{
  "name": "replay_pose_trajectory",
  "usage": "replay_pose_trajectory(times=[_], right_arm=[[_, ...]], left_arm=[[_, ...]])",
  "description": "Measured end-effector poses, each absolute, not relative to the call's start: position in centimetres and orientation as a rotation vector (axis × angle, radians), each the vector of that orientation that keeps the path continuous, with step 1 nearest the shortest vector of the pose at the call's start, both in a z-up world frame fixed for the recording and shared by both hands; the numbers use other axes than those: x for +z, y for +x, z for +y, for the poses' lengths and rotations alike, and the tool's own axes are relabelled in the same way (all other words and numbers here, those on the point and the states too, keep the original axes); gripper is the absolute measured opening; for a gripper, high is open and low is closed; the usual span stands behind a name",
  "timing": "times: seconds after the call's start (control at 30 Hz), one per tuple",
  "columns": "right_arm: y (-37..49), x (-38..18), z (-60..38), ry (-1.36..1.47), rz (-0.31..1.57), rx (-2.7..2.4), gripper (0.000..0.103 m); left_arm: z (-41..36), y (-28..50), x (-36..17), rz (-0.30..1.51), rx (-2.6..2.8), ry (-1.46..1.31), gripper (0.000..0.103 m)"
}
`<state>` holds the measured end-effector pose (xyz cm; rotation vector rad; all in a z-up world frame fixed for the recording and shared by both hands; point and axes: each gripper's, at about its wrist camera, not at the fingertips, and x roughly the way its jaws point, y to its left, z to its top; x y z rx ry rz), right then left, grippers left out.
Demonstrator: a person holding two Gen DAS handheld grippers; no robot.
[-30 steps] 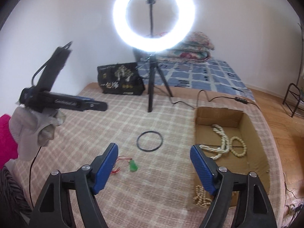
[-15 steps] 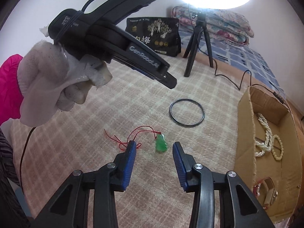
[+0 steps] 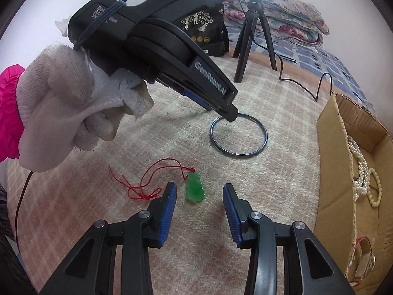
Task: Organize jewelry
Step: 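Close the left gripper on the black bangle while the right grasps the green jade pendant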
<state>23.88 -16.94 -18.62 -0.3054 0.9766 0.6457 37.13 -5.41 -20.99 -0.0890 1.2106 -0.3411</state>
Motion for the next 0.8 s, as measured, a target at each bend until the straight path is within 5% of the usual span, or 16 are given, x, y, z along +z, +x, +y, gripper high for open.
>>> replay_pose_trajectory(times=[0.17,0.5,0.6,0.8], right_arm=[[24.0,-19.1,-16.3,-0.328,0.979,0.669,0.037],[24.2,-20.1,-15.9,-0.331,0.989,0.671,0.024],[24.1,-20.1,-15.8,-0.335,0.986,0.659,0.016],[24.0,-19.9,-15.9,-0.324,0.982,0.65,0.015]], left_arm=[[-5.9,37.4,-21.7,1.209,-0.334,-0.068,0.033],[-5.6,37.5,-22.0,1.164,-0.296,-0.063,0.008],[-5.6,37.3,-21.9,1.151,-0.29,-0.051,0.006],[-5.8,37.0,-21.6,1.134,-0.279,-0.049,0.002]])
